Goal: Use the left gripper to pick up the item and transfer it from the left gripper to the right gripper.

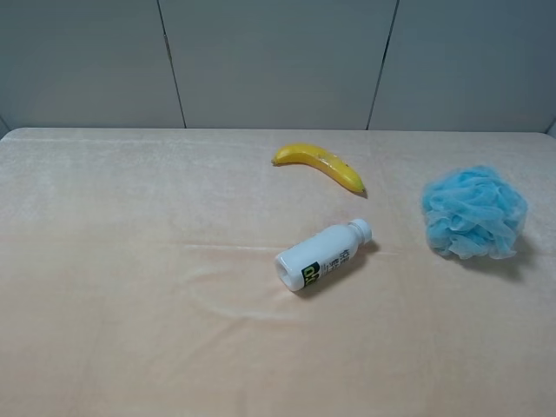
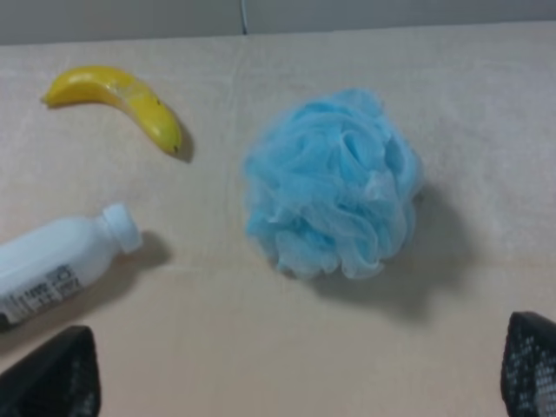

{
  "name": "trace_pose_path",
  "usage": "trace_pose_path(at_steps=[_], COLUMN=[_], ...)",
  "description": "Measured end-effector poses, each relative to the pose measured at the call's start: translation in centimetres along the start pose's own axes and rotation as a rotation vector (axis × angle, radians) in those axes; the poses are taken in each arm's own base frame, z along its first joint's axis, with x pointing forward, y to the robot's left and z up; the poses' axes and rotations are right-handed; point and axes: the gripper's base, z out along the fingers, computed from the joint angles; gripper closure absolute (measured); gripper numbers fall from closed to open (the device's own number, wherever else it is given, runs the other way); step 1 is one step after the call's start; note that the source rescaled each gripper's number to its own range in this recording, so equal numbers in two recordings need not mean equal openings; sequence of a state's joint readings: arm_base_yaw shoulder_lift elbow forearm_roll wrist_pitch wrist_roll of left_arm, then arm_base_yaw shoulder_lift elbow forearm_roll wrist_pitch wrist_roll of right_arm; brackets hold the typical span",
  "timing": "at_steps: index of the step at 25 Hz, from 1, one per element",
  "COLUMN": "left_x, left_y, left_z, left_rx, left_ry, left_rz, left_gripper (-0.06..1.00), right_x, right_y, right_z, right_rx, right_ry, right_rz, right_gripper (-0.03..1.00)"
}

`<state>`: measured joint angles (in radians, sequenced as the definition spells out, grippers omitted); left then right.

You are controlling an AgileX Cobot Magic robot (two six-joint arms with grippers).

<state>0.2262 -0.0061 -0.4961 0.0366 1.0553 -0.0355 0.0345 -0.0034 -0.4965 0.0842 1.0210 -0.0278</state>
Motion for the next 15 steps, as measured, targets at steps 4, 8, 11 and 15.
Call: trace_pose_path(at_steps=[4,8,11,15], left_x=[0.00,0.00,0.00,0.00], left_y=[0.00,0.00,0.00,0.00], left_z=[0.00,0.00,0.00,0.00], left_rx=[0.000,0.000,0.000,0.000], left_ry=[0.000,0.000,0.000,0.000], left_rz=[0.000,0.000,0.000,0.000], left_gripper=[-0.04,-0.04,-0.04,-0.04], right_x=[0.03,0.09,0.09,0.09], right_y=[-0.04,-0.04,-0.04,-0.04], right_z=[0.04,0.08,0.08,0.08], right_rx=[0.004,0.004,0.004,0.004], right_ry=[0.001,0.002,0.002,0.002], right_rz=[0.004,0.007,0.007,0.007], right_gripper=[-0.03,-0.03,-0.03,-0.03])
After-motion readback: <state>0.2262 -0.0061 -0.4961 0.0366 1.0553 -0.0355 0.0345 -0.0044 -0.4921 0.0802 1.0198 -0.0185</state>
